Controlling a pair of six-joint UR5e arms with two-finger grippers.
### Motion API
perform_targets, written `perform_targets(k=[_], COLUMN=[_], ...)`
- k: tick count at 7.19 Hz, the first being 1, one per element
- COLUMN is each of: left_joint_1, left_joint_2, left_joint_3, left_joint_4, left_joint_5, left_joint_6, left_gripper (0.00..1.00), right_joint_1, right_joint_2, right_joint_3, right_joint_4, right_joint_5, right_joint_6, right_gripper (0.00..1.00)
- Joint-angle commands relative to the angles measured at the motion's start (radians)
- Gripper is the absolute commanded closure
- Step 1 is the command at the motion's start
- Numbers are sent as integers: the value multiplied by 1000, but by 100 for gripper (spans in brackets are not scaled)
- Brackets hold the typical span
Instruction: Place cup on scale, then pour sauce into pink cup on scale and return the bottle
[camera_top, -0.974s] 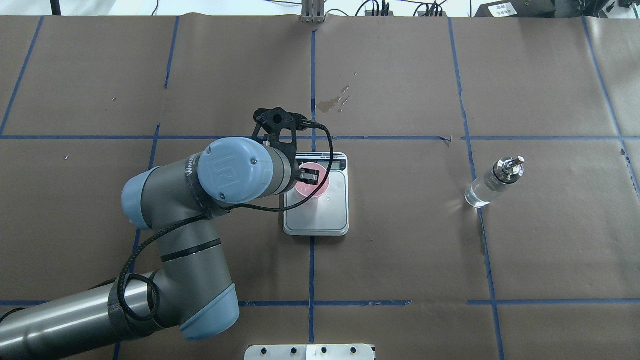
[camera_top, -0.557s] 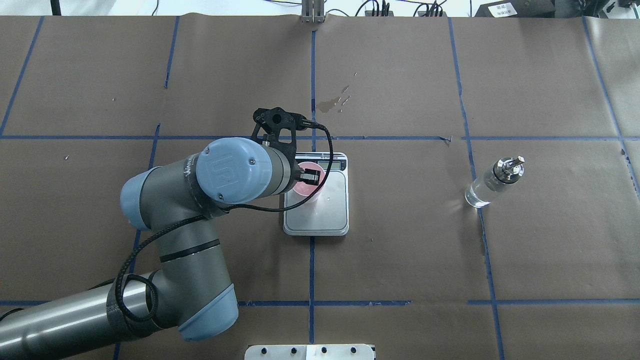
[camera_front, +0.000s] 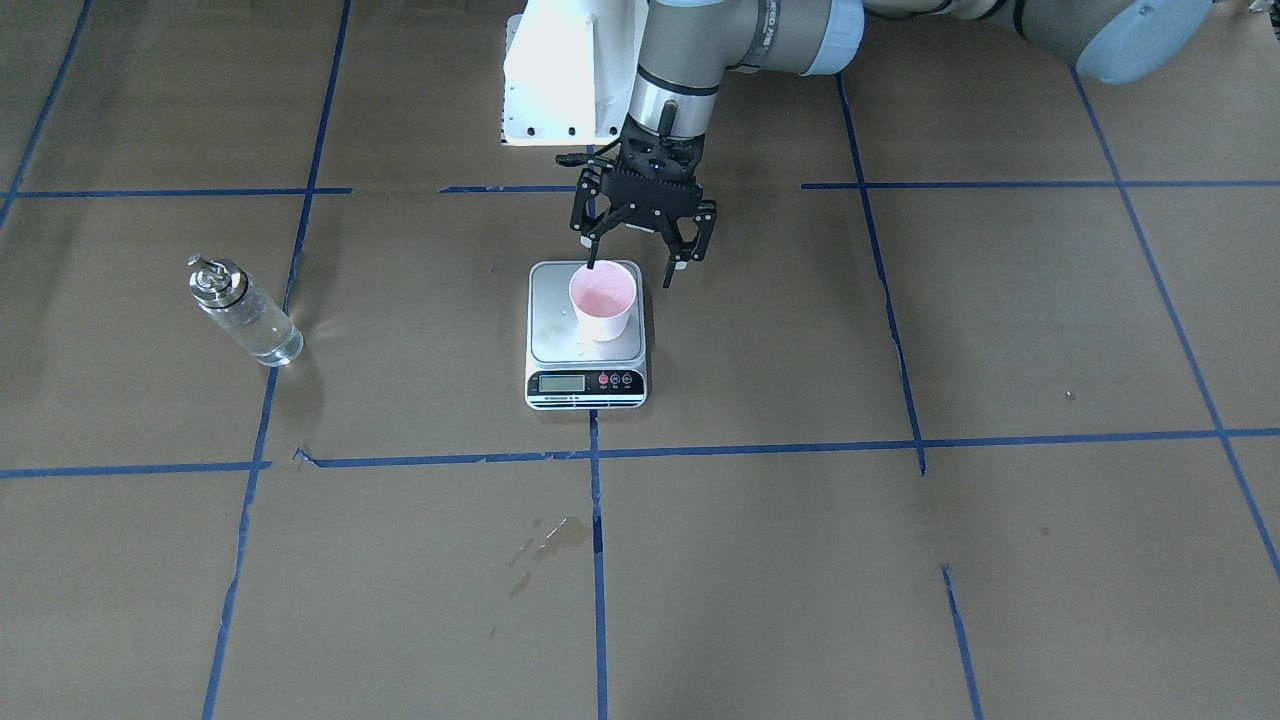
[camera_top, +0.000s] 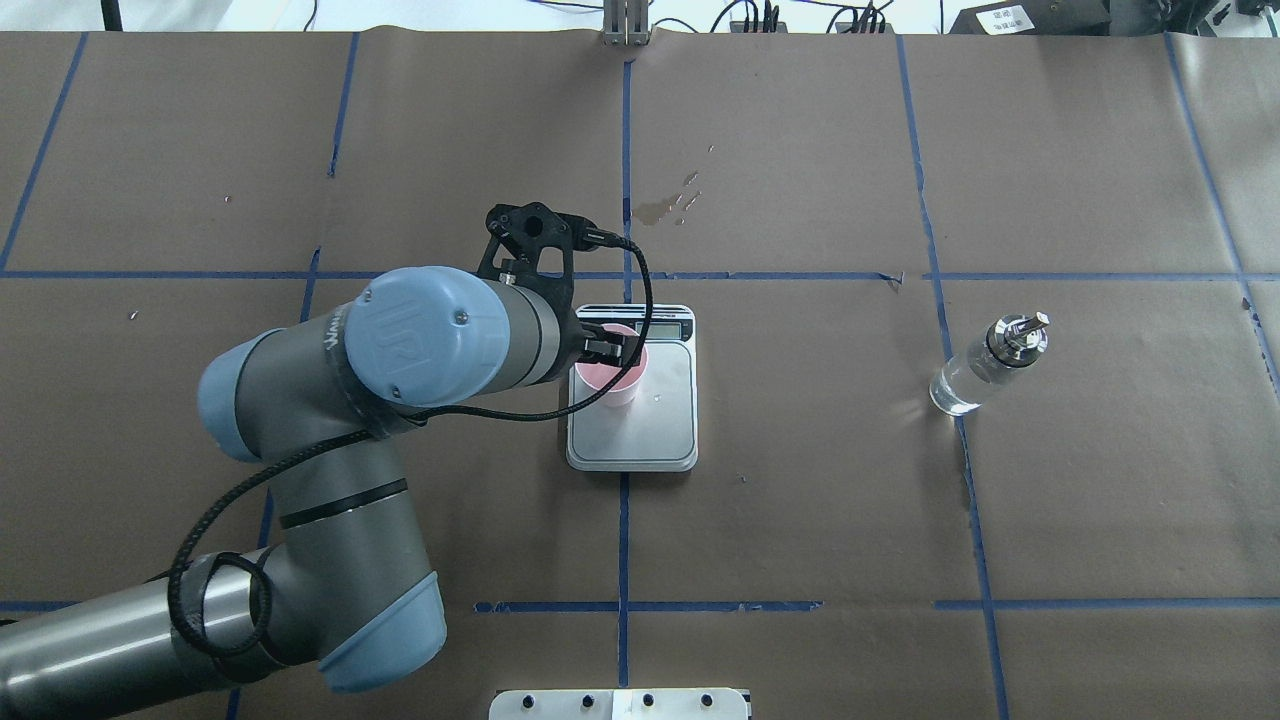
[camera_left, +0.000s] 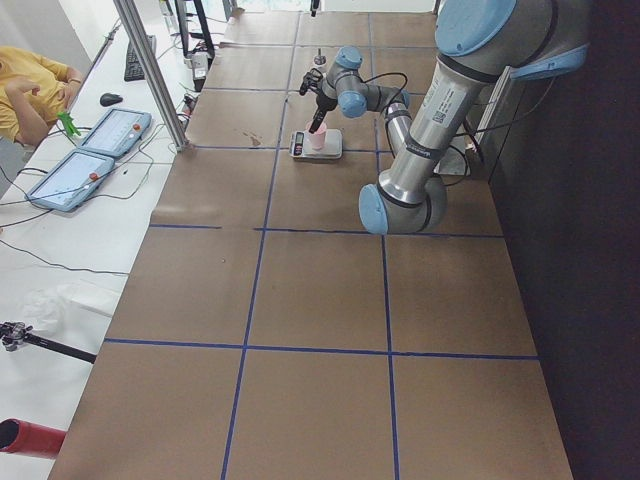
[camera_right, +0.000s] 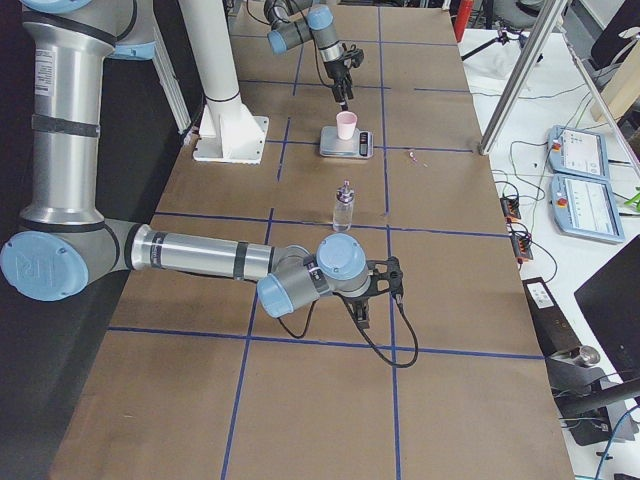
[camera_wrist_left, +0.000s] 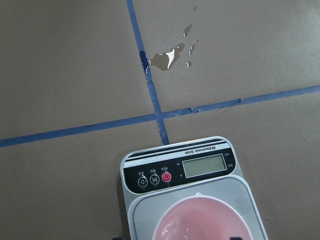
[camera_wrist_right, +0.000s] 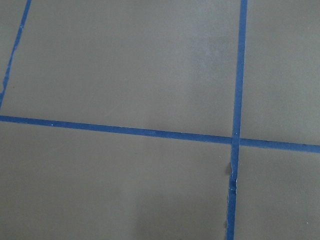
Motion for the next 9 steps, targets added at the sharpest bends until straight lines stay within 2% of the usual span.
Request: perform_targets(k=[1,2,3,5,6,7,8,9], left_joint_1=[-75,-158,-227,-464,-578,-717,-843,-896], left_joint_2=[91,121,166,290,367,380,413,473], left_joint_3=[-65,-70,-71,-67,-32,43,54,65], left_joint_4=[3,5,6,15,55,145,185,190], left_joint_5=[-43,-63,-125,-338,-468,-581,-629,-634], left_joint_6=[15,124,254,518,576,587,669,806], left_gripper=[0,0,0,0,0,0,0,0], right_joint_1=[0,0,0,1,0,0,0,0], right_joint_2=[0,-2,-2,-2,-2,-2,-2,-2], right_joint_3=[15,15,15,15,17,18,21,23], right_joint_4=[0,-1,0,0,0,0,-1,-1], right_joint_5=[2,2,2,2,0,2,2,2], right_joint_6=[6,6,6,6,6,6,6,8], right_gripper=[0,0,0,0,0,0,0,0])
